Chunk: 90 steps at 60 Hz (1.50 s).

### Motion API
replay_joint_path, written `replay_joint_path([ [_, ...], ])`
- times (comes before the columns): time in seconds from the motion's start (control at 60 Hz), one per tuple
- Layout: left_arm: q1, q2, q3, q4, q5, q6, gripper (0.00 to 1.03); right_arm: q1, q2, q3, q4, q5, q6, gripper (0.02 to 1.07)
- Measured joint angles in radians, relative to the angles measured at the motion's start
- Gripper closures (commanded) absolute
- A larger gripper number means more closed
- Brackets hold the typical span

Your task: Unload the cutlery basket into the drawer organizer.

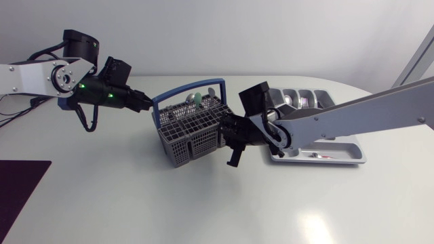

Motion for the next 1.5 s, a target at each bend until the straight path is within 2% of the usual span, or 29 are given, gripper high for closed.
replay_joint_path([
  [0.133, 0.0, 0.009, 0.002, 0.001, 0.053, 0.0, 0.79, -0.01, 0.044, 0.06, 0.011, 0.026, 0.003, 0.94],
  [0.233, -0.003, 0.009, 0.002, 0.0, 0.082, 0.005, 0.85, -0.027, 0.061, 0.099, 0.016, 0.039, 0.004, 0.94],
  [0.467, -0.053, -0.033, -0.043, -0.027, 0.092, 0.039, 0.89, -0.055, 0.086, 0.159, 0.02, 0.065, 0.006, 0.94],
  [0.6, -0.127, -0.093, -0.082, -0.066, 0.092, 0.046, 0.89, -0.058, 0.105, 0.18, 0.019, 0.08, 0.01, 0.94],
  [0.867, -0.339, -0.178, -0.118, -0.106, 0.087, 0.025, 0.89, -0.061, 0.129, 0.211, 0.016, 0.087, 0.029, 0.94],
  [1.033, -0.402, -0.204, -0.127, -0.115, 0.084, 0.001, 0.89, -0.086, 0.14, 0.229, 0.021, 0.098, 0.041, 0.94],
  [1.117, -0.379, -0.248, -0.128, -0.14, 0.084, -0.004, 0.89, -0.109, 0.109, 0.212, 0.019, 0.091, 0.044, 0.94],
  [1.2, -0.306, -0.294, -0.128, -0.164, 0.084, 0.001, 0.88, -0.13, 0.02, 0.146, 0.011, 0.08, 0.048, 0.94],
  [1.283, -0.212, -0.315, -0.124, -0.194, 0.092, 0.027, 0.77, -0.126, -0.118, 0.052, -0.01, 0.075, 0.063, 0.94],
  [1.45, -0.045, -0.306, -0.123, -0.222, 0.107, 0.103, 0.56, -0.027, -0.393, -0.114, -0.093, 0.058, 0.097, 0.94],
  [1.5, -0.007, -0.291, -0.12, -0.224, 0.107, 0.127, 0.55, 0.006, -0.451, -0.151, -0.123, 0.055, 0.113, 0.94],
])
